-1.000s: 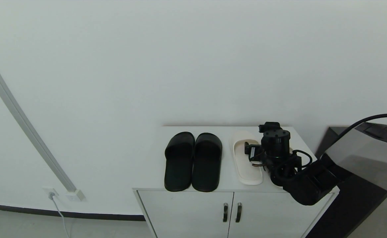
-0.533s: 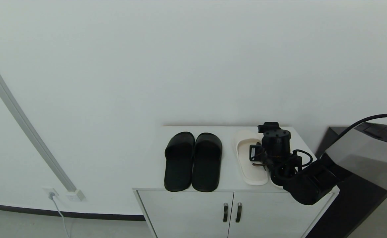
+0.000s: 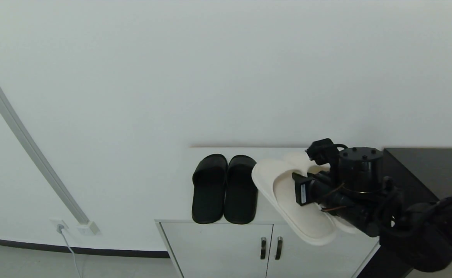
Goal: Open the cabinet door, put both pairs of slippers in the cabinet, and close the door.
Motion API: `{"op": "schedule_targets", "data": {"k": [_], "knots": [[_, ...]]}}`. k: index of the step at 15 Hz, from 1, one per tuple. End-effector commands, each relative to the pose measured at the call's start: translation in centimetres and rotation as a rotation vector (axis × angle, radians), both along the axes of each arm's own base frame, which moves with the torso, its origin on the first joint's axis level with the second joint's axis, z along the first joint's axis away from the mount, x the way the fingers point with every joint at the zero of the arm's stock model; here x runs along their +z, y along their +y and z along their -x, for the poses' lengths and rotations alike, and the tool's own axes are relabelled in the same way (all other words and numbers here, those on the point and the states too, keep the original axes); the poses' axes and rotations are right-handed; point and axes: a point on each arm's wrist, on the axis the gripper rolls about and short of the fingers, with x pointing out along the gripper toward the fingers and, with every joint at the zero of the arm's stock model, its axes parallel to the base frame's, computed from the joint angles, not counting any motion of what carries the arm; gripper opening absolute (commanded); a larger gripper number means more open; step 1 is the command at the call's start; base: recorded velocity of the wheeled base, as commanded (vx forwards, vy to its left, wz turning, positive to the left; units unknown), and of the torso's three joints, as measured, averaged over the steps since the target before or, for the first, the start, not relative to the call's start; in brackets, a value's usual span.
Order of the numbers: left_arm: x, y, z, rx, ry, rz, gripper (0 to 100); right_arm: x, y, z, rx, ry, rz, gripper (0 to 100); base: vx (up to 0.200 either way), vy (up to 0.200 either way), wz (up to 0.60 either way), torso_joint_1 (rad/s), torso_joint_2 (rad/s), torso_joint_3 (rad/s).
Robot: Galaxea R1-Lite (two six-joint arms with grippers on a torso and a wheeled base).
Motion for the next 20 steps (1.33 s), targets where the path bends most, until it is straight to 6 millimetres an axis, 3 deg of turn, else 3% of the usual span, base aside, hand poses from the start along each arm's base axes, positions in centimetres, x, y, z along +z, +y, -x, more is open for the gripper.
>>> {"op": "schedule_targets", "data": {"k": [1,3,6,8,14,20], "knots": [[0.0,0.0,0.0,0.0,0.0,0.0,100,2.7,-1.5,4.1,0.158,-0.008,-0.041,0,0.0,0.0,0.0,0.0,0.0,0.0],[0.0,0.0,0.0,0.0,0.0,0.0,100,3.3,-2.1,6.1,0.307,0.064,-0.04,0,0.0,0.0,0.0,0.0,0.0,0.0],[0.0,0.0,0.0,-0.001,0.0,0.002,100,3.6,-2.0,7.2,0.364,0.077,-0.048,0,0.0,0.0,0.0,0.0,0.0,0.0],[0.0,0.0,0.0,0.0,0.001,0.002,100,3.2,-2.0,7.3,0.366,0.09,-0.045,0,0.0,0.0,0.0,0.0,0.0,0.0],[0.0,0.0,0.0,0.0,0.0,0.002,100,2.7,-2.1,7.4,0.368,0.11,-0.033,0,-0.2,0.0,0.0,0.0,0.0,0.002],[0.0,0.0,0.0,0.0,0.001,0.002,100,2.6,-2.2,7.6,0.369,0.111,-0.032,0,0.0,0.0,0.0,0.0,0.0,0.0]]}}
